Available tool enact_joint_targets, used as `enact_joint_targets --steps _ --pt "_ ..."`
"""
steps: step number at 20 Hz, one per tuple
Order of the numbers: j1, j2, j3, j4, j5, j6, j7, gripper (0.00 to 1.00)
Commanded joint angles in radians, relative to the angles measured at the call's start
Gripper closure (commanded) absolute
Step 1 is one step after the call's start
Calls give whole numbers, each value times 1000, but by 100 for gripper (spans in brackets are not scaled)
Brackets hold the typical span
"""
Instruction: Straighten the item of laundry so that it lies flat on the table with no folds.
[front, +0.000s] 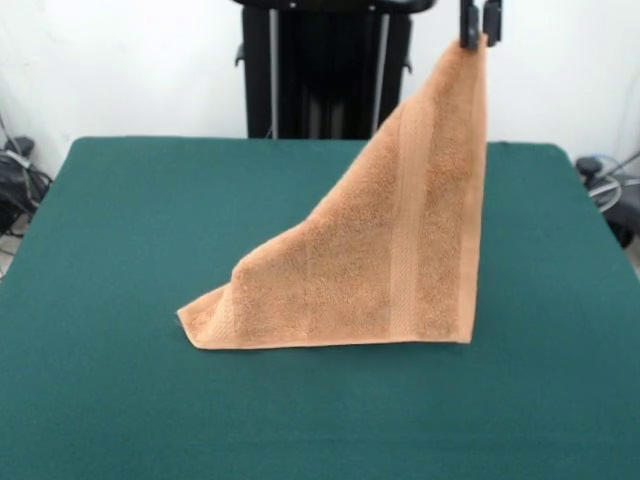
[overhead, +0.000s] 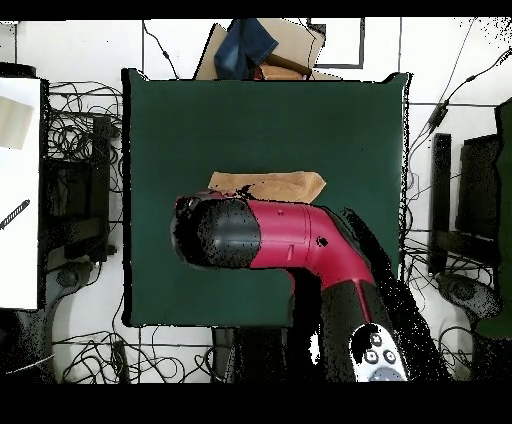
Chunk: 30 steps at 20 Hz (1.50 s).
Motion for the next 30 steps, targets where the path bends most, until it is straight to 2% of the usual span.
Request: enact_joint_targets --steps 1,4,8,10,14,18,23,26,30 --pt "18 -71 -71 -139 53 309 275 100" --pt "6 -100 -55 -308 28 597 309 100" --pt "-9 -103 -26 -484 11 845 333 100" --pt "-6 -92 -15 -560 11 950 361 100" --pt "13 -86 -23 -649 33 1055 425 100" --pt "27 -102 -47 -670 51 1088 441 100" --pt "37 -140 -96 -572 71 1011 400 100" --pt "42 -163 -142 -427 103 861 338 100" --pt "57 -164 -173 -323 100 720 297 100"
